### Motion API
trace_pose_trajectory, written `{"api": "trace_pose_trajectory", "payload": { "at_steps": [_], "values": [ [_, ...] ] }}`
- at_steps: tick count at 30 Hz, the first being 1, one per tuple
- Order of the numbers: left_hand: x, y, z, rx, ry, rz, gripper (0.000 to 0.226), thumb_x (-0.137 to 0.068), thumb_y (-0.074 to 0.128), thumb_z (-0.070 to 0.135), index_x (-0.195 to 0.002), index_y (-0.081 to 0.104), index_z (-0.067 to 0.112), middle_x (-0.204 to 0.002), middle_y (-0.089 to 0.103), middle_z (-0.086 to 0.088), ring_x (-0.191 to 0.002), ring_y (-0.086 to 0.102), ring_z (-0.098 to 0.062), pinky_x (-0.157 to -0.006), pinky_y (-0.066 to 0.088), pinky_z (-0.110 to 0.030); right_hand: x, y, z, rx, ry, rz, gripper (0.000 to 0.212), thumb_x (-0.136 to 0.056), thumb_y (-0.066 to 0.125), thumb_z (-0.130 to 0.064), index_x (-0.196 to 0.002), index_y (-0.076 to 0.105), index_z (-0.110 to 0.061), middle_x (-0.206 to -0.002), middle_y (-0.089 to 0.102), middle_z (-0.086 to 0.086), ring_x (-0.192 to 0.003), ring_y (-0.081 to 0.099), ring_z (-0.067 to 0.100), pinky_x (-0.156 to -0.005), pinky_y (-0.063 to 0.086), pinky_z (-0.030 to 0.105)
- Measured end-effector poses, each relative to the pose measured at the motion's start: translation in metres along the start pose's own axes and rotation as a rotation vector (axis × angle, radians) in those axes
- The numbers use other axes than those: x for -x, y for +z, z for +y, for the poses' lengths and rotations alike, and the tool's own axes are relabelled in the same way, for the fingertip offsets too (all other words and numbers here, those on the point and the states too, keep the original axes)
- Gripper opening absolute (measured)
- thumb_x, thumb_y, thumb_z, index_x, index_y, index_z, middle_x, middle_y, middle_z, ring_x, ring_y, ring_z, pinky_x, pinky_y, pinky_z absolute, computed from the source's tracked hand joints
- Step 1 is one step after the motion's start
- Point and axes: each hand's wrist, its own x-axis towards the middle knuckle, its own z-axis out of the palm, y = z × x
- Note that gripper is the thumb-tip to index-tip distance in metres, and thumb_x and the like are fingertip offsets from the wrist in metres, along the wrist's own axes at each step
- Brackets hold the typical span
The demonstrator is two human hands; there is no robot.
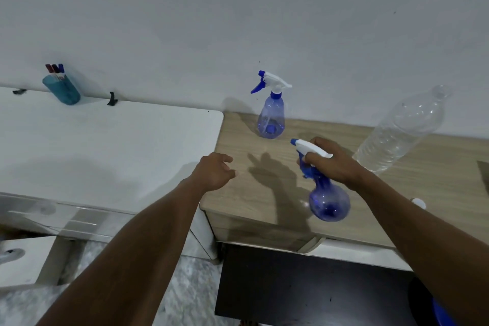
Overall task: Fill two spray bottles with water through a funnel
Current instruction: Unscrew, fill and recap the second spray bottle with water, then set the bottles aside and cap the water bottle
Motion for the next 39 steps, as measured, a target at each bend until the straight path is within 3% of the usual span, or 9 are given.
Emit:
{"api": "trace_pose_trajectory", "payload": {
  "at_steps": [3,9,13,17,24,29,32,36,39],
  "values": [
    [-0.011,0.002,0.011,0.003,0.020,0.001,0.048,-0.083,0.076,0.041,-0.127,0.064,0.024,-0.104,0.072,0.004,-0.103,0.062,-0.013,-0.093,0.043,-0.024,-0.009,-0.019,-0.006,0.026,-0.090,0.133,0.015,-0.082,0.072,-0.022,-0.077,0.063,-0.011,-0.074,0.069,0.011,-0.065,0.058,0.016,-0.060,0.046,0.031],
    [-0.035,0.007,0.045,-0.003,0.076,0.008,0.045,-0.084,0.076,0.039,-0.125,0.065,0.025,-0.105,0.072,0.004,-0.107,0.062,-0.014,-0.094,0.043,-0.023,-0.036,-0.059,-0.031,0.035,-0.167,0.285,0.030,-0.080,0.079,-0.042,-0.078,0.070,-0.014,-0.067,0.063,0.000,-0.064,0.055,0.014,-0.063,0.045,0.034],
    [-0.047,0.014,0.066,-0.003,0.107,-0.011,0.045,-0.084,0.075,0.039,-0.126,0.064,0.026,-0.104,0.070,0.006,-0.109,0.061,-0.015,-0.098,0.047,-0.030,-0.066,-0.084,-0.039,0.258,-0.175,0.312,0.025,-0.083,0.079,-0.035,-0.088,0.072,-0.011,-0.070,0.059,0.001,-0.064,0.049,0.014,-0.059,0.038,0.026],
    [-0.056,0.023,0.078,0.002,0.121,-0.025,0.046,-0.085,0.075,0.037,-0.127,0.064,0.025,-0.105,0.071,0.005,-0.109,0.062,-0.015,-0.098,0.046,-0.028,-0.101,-0.092,-0.032,0.468,-0.125,0.257,0.023,-0.084,0.078,-0.026,-0.098,0.071,-0.010,-0.091,0.068,0.010,-0.077,0.056,0.021,-0.060,0.041,0.026],
    [-0.060,0.031,0.086,0.002,0.126,-0.056,0.049,-0.088,0.073,0.036,-0.133,0.060,0.023,-0.115,0.069,0.000,-0.103,0.064,-0.016,-0.094,0.047,-0.027,-0.149,-0.080,-0.008,0.540,-0.085,0.198,0.023,-0.084,0.076,-0.015,-0.106,0.070,-0.014,-0.102,0.070,0.009,-0.096,0.063,0.030,-0.087,0.051,0.046],
    [-0.062,0.033,0.080,-0.001,0.102,-0.046,0.049,-0.087,0.074,0.036,-0.132,0.062,0.024,-0.111,0.069,0.001,-0.102,0.065,-0.016,-0.095,0.047,-0.028,-0.165,-0.079,0.006,0.543,-0.085,0.200,0.029,-0.088,0.073,-0.018,-0.115,0.064,-0.014,-0.110,0.068,0.010,-0.100,0.062,0.029,-0.082,0.047,0.039],
    [-0.061,0.034,0.082,-0.006,0.089,-0.056,0.049,-0.086,0.075,0.036,-0.132,0.061,0.025,-0.112,0.069,0.001,-0.103,0.065,-0.016,-0.094,0.049,-0.028,-0.165,-0.079,0.009,0.557,-0.076,0.185,0.047,-0.089,0.072,-0.026,-0.132,0.055,-0.015,-0.126,0.064,0.011,-0.109,0.060,0.030,-0.087,0.047,0.038],
    [-0.059,0.040,0.098,-0.014,0.117,-0.081,0.050,-0.088,0.074,0.035,-0.134,0.059,0.023,-0.116,0.069,-0.001,-0.102,0.064,-0.015,-0.088,0.045,-0.024,-0.139,-0.078,0.010,0.572,-0.128,0.335,0.055,-0.090,0.070,-0.027,-0.139,0.049,-0.016,-0.135,0.055,0.013,-0.120,0.055,0.031,-0.097,0.049,0.045],
    [-0.054,0.054,0.115,-0.008,0.154,-0.109,0.051,-0.089,0.073,0.031,-0.136,0.057,0.020,-0.118,0.068,-0.002,-0.101,0.063,-0.014,-0.086,0.041,-0.022,-0.100,-0.072,0.015,0.515,-0.248,0.493,0.035,-0.090,0.067,-0.021,-0.124,0.058,-0.016,-0.119,0.060,0.008,-0.104,0.060,0.024,-0.084,0.052,0.035]
  ]
}}
